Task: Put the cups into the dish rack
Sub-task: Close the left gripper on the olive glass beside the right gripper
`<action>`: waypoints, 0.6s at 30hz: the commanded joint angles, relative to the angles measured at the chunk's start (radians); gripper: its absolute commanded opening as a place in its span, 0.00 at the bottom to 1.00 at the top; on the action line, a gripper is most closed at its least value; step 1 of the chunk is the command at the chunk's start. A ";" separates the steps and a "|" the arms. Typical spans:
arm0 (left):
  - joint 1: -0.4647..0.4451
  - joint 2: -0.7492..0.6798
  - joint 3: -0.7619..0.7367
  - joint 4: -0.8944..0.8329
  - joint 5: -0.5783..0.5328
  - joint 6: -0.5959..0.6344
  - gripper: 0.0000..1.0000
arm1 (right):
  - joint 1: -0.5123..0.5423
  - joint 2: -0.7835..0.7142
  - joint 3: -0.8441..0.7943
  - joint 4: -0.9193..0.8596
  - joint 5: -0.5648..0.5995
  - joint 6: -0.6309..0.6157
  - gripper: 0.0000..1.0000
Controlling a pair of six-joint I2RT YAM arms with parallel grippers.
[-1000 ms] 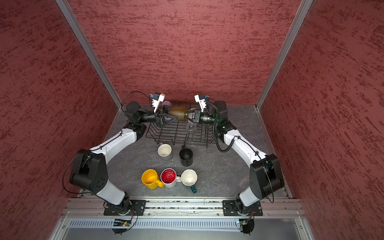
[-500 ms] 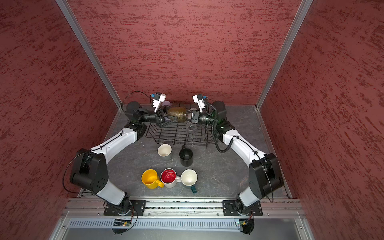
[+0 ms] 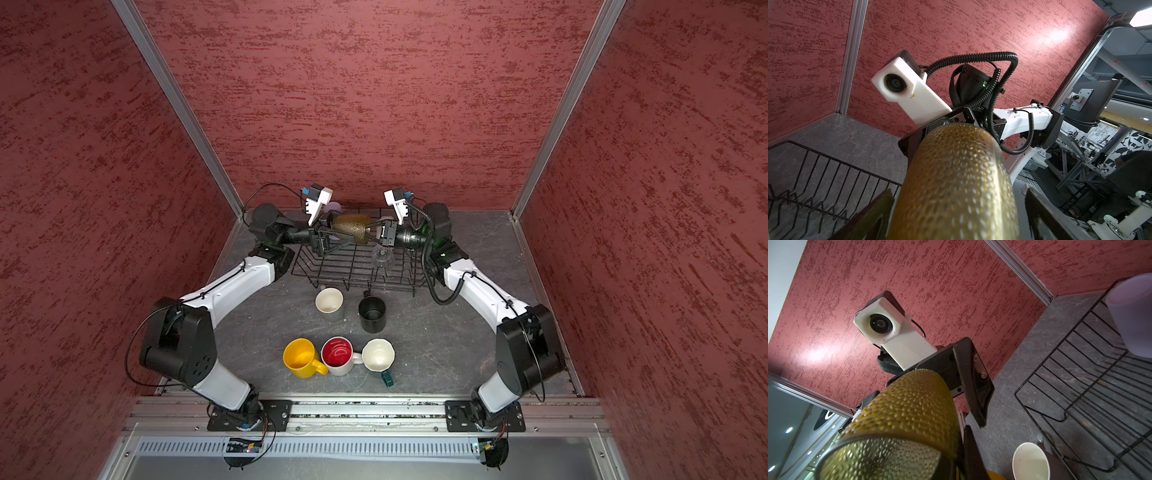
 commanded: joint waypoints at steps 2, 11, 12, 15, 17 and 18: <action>-0.005 -0.024 0.020 0.024 0.010 -0.004 0.99 | 0.010 0.007 0.009 0.054 -0.016 0.019 0.00; -0.002 -0.045 0.018 -0.054 -0.058 0.054 0.99 | 0.020 0.009 0.003 0.072 -0.016 0.034 0.00; -0.003 -0.050 0.016 -0.070 -0.066 0.072 0.99 | 0.020 0.010 0.001 0.076 -0.016 0.036 0.00; -0.002 -0.054 0.021 -0.103 -0.069 0.098 0.99 | 0.022 0.013 -0.002 0.090 -0.017 0.047 0.00; -0.004 -0.052 0.022 -0.100 -0.064 0.094 0.97 | 0.022 0.020 0.001 0.097 -0.021 0.053 0.00; -0.004 -0.051 0.020 -0.097 -0.062 0.092 0.97 | 0.021 0.022 0.001 0.101 -0.022 0.055 0.00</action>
